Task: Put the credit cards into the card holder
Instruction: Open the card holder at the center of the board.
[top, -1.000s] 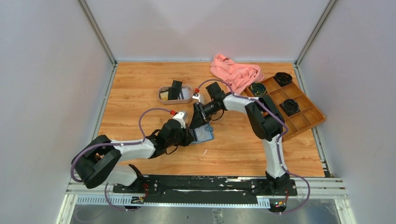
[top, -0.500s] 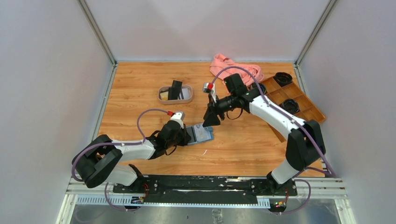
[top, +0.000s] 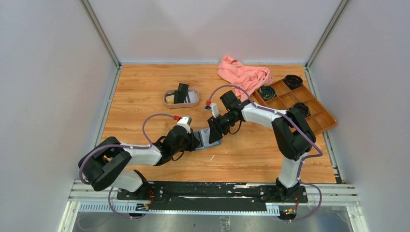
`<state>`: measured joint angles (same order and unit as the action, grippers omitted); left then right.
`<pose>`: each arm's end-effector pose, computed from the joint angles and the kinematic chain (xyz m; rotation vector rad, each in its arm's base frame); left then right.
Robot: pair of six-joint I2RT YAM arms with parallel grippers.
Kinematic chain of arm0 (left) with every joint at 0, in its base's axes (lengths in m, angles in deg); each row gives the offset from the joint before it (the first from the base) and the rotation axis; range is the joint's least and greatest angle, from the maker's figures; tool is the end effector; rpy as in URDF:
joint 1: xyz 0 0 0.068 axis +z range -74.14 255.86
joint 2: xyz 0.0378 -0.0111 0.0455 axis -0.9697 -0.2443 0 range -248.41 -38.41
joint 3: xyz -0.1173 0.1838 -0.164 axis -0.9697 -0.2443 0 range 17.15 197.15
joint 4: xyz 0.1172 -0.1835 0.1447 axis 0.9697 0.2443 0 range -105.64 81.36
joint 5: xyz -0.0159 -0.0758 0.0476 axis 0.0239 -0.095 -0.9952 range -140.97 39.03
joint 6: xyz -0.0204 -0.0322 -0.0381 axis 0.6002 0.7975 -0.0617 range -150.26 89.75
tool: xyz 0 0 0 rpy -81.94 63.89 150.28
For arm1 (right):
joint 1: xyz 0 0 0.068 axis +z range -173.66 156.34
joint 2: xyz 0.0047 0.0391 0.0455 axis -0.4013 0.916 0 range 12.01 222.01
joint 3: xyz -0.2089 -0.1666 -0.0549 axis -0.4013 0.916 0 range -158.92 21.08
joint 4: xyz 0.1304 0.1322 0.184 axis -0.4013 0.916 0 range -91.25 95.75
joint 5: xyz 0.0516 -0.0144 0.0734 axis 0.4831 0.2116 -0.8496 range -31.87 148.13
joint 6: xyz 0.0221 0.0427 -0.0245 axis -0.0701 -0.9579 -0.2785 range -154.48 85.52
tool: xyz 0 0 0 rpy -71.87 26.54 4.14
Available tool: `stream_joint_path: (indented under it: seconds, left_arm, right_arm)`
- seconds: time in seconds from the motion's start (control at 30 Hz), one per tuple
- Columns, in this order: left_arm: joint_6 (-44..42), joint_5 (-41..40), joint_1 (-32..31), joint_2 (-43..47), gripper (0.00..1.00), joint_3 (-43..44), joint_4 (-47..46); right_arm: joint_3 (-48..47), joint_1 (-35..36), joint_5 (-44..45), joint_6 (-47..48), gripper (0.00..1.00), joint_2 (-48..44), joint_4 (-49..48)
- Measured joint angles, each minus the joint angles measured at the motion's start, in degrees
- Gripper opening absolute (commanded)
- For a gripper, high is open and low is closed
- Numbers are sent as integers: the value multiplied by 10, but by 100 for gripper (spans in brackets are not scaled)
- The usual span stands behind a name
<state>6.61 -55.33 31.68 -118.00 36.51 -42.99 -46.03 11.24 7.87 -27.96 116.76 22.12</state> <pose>0.1725 -0.1639 0.1309 0.0963 2.2345 -0.7262 0.2834 0.2311 0.1820 -1.1970 2.2876 1.3281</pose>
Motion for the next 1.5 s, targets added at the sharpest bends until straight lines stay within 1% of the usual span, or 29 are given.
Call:
stream_joint_path:
  seconds: [0.13, 0.4, 0.63, 0.8, 1.07, 1.2, 1.5]
  left_arm:
    - [4, 4, 0, -11, 0, 0, -16]
    - [10, 8, 0, -21, 0, 0, -31]
    - [11, 7, 0, -21, 0, -2, -35]
    - [11, 8, 0, -25, 0, -2, -40]
    - [11, 9, 0, -26, 0, -2, -41]
    - [11, 9, 0, -26, 0, -2, -41]
    - [12, 12, 0, -27, 0, -2, -40]
  right_arm:
    - [0, 0, 33, -31, 49, 5, -10]
    - [-3, 0, 66, -72, 53, 32, -15]
    - [-9, 0, 86, -83, 56, 32, -16]
    - [-9, 0, 93, -87, 60, 32, -16]
    - [-10, 0, 91, -98, 62, 33, -17]
    - [-18, -1, 75, -111, 62, 44, -16]
    - [-17, -15, 0, -162, 62, 63, -48]
